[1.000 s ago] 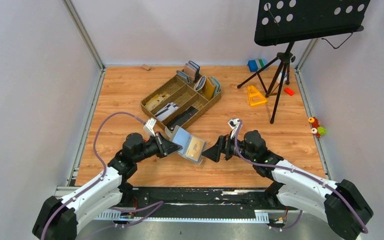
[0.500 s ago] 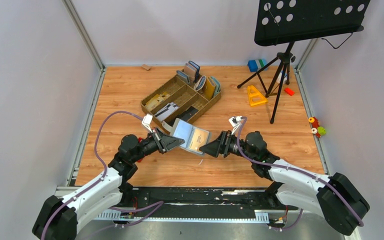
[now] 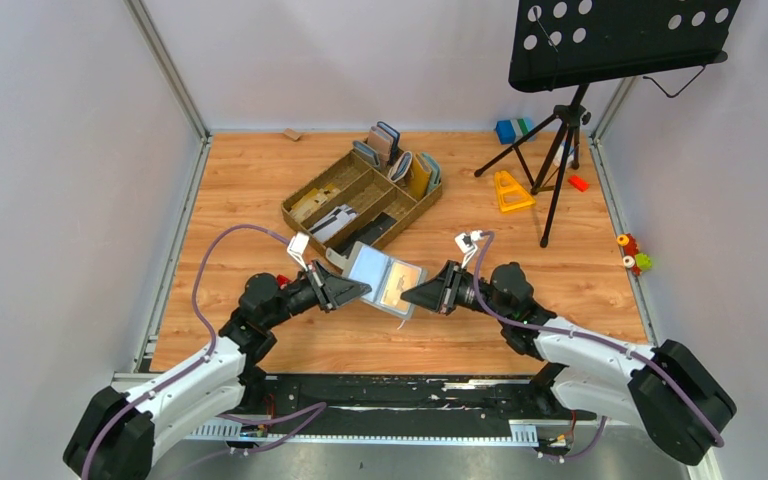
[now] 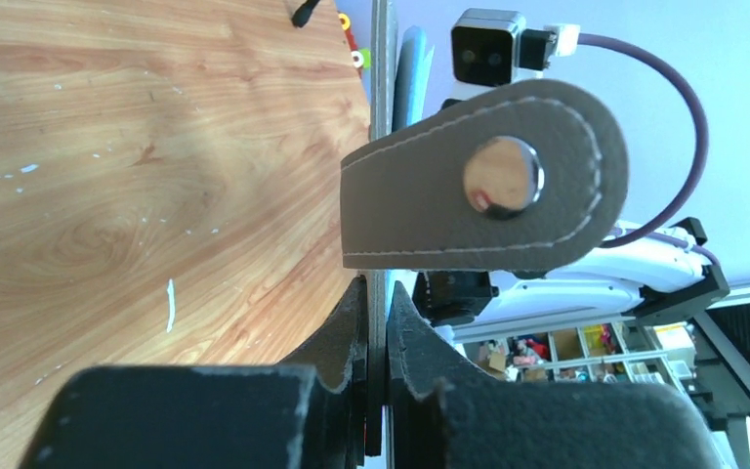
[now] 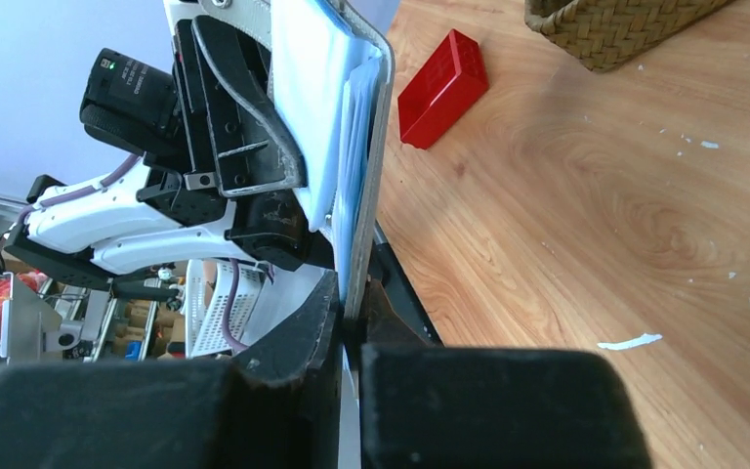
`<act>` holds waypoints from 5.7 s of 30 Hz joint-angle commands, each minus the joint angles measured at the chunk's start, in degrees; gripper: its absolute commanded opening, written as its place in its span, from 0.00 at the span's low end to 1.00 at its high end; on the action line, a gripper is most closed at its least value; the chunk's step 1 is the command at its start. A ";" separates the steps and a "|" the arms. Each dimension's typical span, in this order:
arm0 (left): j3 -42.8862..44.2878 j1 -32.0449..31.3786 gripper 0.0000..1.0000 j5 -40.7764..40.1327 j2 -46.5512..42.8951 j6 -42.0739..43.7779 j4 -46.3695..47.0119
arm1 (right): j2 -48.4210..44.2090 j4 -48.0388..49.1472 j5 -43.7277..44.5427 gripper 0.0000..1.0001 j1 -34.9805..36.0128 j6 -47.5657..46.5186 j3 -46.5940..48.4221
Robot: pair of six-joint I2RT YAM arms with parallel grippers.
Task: Take the credit cards out of the card holder
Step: Remove the credit card from the card holder.
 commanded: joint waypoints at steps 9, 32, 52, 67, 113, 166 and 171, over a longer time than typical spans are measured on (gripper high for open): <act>9.66 -0.14 0.72 -14.64 -6.29 21.02 -35.27 | -3.86 -19.99 5.56 0.00 -0.32 -12.26 4.88; 13.80 -5.94 0.39 6.08 8.39 22.02 -16.06 | -1.48 -6.63 -5.06 0.00 -0.26 -10.42 1.44; 11.94 -6.51 0.25 11.79 17.12 14.44 -2.78 | 4.70 16.33 -15.78 0.00 -0.46 -0.79 -1.54; 10.29 -6.44 0.09 12.27 12.90 14.12 -2.20 | 0.34 11.03 -12.86 0.00 -2.51 -2.23 -4.50; 8.73 -5.82 0.00 10.79 16.41 10.62 1.07 | -5.98 5.96 -12.39 0.04 -6.62 0.68 -7.60; 6.50 -4.41 0.03 16.46 21.21 3.65 15.39 | -0.84 8.87 -14.96 0.02 -7.63 1.83 -7.98; 6.47 -4.26 0.02 16.54 21.25 4.01 14.80 | -1.39 8.58 -14.83 0.02 -7.61 1.67 -8.21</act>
